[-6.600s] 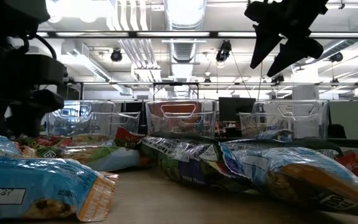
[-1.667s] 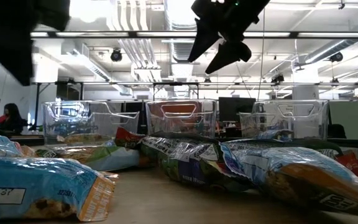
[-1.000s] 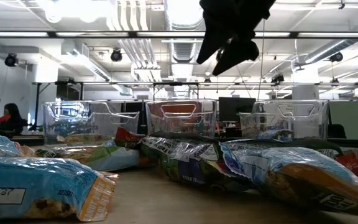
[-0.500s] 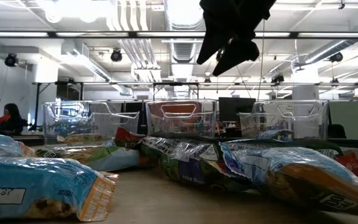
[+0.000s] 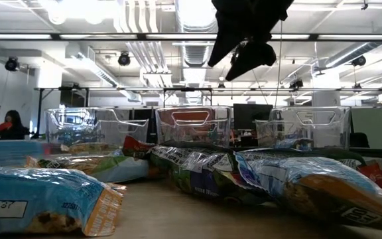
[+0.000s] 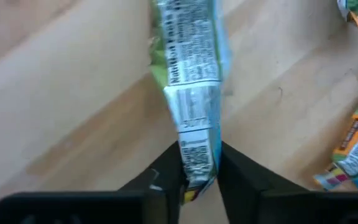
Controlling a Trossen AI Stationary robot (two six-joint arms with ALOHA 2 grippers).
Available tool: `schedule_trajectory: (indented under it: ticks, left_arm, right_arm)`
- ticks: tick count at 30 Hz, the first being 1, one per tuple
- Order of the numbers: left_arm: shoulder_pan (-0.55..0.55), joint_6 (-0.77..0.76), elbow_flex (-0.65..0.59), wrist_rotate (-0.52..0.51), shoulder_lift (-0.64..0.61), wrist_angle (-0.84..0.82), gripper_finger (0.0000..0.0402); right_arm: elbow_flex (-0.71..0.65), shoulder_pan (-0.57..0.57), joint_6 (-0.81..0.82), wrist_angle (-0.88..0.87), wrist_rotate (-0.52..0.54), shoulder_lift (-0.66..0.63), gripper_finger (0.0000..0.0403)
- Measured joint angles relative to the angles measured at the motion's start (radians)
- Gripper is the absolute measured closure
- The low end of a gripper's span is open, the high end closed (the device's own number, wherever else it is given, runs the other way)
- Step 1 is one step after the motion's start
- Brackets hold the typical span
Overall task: Pick and place Granola Bars by type
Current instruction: Put the red granola bar into the middle transparent bin
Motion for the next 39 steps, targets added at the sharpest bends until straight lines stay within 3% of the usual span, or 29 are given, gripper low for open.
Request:
schedule_trajectory:
  ticks: [6, 13, 23, 31, 39]
  left_arm:
    - [0.009, 0.141, -0.003, -0.111, -0.054, -0.080, 0.0376]
    - [0.087, 0.388, -0.034, -0.134, -0.237, -0.110, 0.0376]
    - [0.276, 0.814, -0.053, -0.165, -0.473, -0.071, 0.0377]
    - [0.415, 1.071, -0.053, -0.126, -0.487, 0.098, 0.0377]
    - [0.470, 1.175, -0.053, -0.098, -0.472, 0.172, 0.0377]
  right_arm:
    - [0.000, 0.003, -0.109, 0.124, -0.150, 0.000, 0.0077]
    - [0.000, 0.002, -0.330, 0.192, -0.151, 0.000, 0.0077]
    - [0.020, 0.002, -0.343, 0.292, -0.229, 0.000, 0.0077]
    - [0.020, 0.002, -0.341, 0.298, -0.229, 0.000, 0.0077]
    - [0.020, 0.002, -0.340, 0.298, -0.229, 0.000, 0.0077]
